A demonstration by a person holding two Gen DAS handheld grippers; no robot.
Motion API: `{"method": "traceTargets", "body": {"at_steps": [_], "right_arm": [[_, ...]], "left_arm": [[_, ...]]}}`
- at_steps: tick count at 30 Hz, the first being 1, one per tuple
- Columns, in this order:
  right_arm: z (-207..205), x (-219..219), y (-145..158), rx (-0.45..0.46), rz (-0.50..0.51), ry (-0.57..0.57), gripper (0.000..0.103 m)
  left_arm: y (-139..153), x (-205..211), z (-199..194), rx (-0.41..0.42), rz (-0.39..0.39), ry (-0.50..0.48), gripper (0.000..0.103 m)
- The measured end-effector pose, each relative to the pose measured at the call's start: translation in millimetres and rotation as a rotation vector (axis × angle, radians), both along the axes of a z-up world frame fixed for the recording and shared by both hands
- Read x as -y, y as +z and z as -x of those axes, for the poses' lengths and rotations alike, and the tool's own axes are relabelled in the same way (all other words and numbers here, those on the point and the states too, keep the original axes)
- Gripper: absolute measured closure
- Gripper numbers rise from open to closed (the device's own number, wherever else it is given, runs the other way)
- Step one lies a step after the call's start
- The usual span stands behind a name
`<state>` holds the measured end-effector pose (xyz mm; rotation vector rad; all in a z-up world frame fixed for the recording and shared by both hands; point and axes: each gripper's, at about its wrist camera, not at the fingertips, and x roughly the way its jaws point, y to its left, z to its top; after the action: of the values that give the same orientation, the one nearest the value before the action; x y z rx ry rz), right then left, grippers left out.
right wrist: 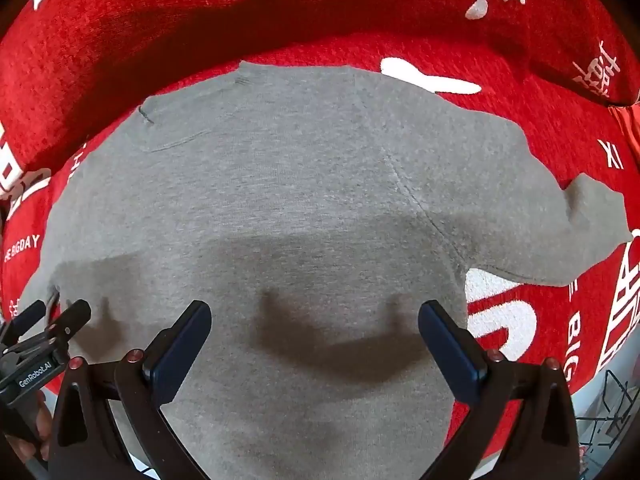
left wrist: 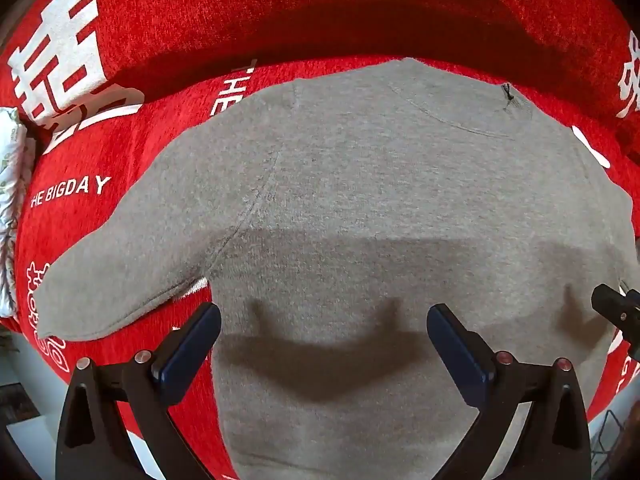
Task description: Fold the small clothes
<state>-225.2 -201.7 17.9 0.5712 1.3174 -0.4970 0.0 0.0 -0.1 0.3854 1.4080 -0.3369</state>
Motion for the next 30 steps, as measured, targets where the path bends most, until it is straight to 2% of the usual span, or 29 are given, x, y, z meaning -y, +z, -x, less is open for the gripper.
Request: {"method": "traceTargets", "body": {"at_steps": [8, 19, 26, 30], "right_arm": [[-5.7, -3.0, 1.5, 0.000, 0.007, 0.001, 0.000], [-3.6, -3.8, 0.8, 0.011, 0.008, 0.022, 0.000], [-5.2, -8.9, 0.5, 0.019, 0.038, 0.025, 0.000], [-3.9, -8.8, 0.1, 0.011, 0.049, 0.027, 0.000]], "left_arm": [[-3.5, -5.3, -0.1, -0.025, 0.003, 0.000, 0.000], [-4.1, -7.4, 9.5, -0.016, 0.000, -0.019, 0.000], [-1.3, -8.5, 10.3, -0.027, -0.024, -0.016, 0.000], [-1.9, -11.7, 8.8, -0.018, -0.005, -0.012, 0.000]]}}
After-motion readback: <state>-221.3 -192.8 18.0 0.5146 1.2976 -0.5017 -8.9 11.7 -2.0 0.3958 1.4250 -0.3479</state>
